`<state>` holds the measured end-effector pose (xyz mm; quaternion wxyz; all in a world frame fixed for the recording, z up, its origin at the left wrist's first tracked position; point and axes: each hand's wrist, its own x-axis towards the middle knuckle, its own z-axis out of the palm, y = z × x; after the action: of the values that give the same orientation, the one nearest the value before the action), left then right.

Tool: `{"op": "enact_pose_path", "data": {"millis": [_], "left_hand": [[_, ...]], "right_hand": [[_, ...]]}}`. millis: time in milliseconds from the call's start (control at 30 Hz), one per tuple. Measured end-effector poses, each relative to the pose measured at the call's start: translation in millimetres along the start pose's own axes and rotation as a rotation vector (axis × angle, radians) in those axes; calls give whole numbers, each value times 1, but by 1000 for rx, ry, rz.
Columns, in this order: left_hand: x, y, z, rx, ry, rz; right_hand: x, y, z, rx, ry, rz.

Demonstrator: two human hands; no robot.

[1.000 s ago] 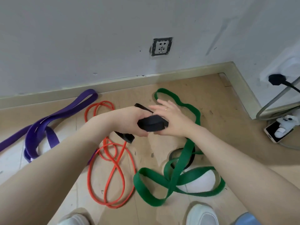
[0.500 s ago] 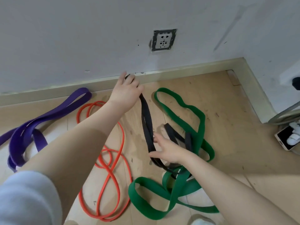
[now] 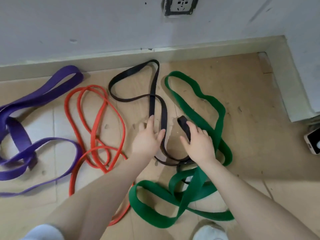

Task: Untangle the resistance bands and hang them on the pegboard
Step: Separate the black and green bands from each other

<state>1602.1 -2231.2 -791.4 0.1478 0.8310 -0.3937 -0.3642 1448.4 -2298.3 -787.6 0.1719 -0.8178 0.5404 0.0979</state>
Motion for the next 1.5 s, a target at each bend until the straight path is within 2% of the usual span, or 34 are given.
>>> {"op": "enact_pose_path", "data": {"millis": [100, 233, 300, 367, 433, 500, 567, 633, 700, 733, 767, 833, 933, 1000, 1133, 1233, 1333, 1500], "left_hand": [[-2, 6, 15, 226, -60, 2], [4, -6, 7, 492, -63, 99], [10, -20, -8, 508, -69, 99], [15, -35, -20, 468, -139, 92], [13, -39, -25, 500, -192, 154], [2, -32, -25, 523, -188, 214], [-10, -23, -22, 506, -143, 303], [-21, -15, -13, 415, -99, 467], [-31, -5, 1, 318, -170, 575], [-35, 1, 9, 314, -242, 586], [-38, 6, 17, 353, -304, 588], [-42, 15, 30, 457, -368, 582], [-45, 22, 46, 520, -424, 529], [-47, 23, 50, 465, -478, 467], [-40, 12, 33, 513, -488, 530], [-34, -5, 14, 712, -501, 483], [-41, -13, 6, 912, -446, 549], [-49, -20, 9, 900, -330, 502]], "right_hand": [[-3, -13, -4, 51, -95, -56], [-11, -44, -8, 488, -291, 32], [-19, -58, -1, 637, -356, 102], [-35, -67, 11, 640, -429, 118], [-54, -72, 21, 619, -577, 118], [-69, -73, 22, 653, -679, 97], [-74, -65, 6, 594, -545, -32], [-77, -44, -13, 492, -206, -63], [-85, -8, -28, 425, 24, 66], [-92, 12, -30, 387, 42, 164], [-101, 29, -28, 356, -7, 267], [-124, 48, -13, 383, -212, 394], [-149, 40, 14, 523, -460, 302], [-148, 31, 28, 406, -458, 237], [-139, 15, 44, 36, -415, 150], [-135, 4, 51, 37, -397, 182], [-130, -1, 52, 89, -382, 221], [-140, 22, 32, -42, -401, 14]]}}
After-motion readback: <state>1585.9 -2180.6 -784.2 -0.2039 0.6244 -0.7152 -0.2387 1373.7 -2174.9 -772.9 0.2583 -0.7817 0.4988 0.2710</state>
